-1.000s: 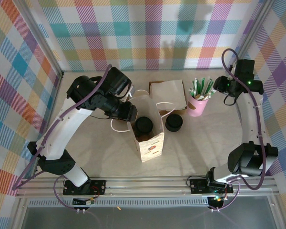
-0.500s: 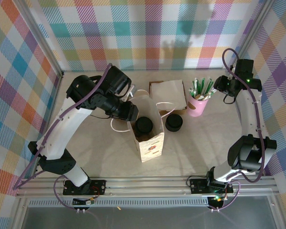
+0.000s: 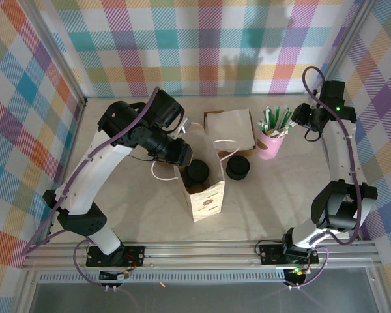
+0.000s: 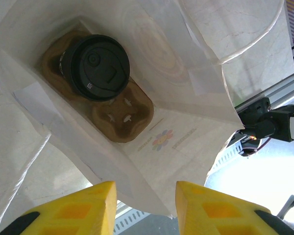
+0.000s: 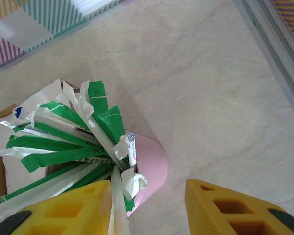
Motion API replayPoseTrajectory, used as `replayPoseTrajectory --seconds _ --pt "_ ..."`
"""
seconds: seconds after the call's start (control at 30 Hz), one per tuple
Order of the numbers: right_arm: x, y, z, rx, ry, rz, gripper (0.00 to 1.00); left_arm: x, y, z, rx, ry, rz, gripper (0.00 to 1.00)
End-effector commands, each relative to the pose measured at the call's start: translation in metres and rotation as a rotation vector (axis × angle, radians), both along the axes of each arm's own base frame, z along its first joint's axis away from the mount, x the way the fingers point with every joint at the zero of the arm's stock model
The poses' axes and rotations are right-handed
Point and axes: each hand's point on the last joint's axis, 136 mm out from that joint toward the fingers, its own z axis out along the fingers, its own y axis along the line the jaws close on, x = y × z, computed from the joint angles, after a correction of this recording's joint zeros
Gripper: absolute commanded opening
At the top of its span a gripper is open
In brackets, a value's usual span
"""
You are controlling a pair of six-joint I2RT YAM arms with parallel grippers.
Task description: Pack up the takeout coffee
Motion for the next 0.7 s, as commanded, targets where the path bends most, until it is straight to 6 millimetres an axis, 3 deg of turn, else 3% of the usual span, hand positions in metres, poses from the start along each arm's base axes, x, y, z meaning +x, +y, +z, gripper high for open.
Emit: replayPoseTrajectory --seconds 0.0,0.67 --pt "0.0093 -0.002 0.0177 -0.008 -0.059 0.021 0.42 -0.0154 0.0112 -0.0051 0.049 0.061 -0.02 0.36" --pt "0.0127 -0.0031 0.0237 -0.042 -0.072 0.056 0.27 -0.0125 0.0076 -0.0028 0.039 0.047 -0.008 0.36"
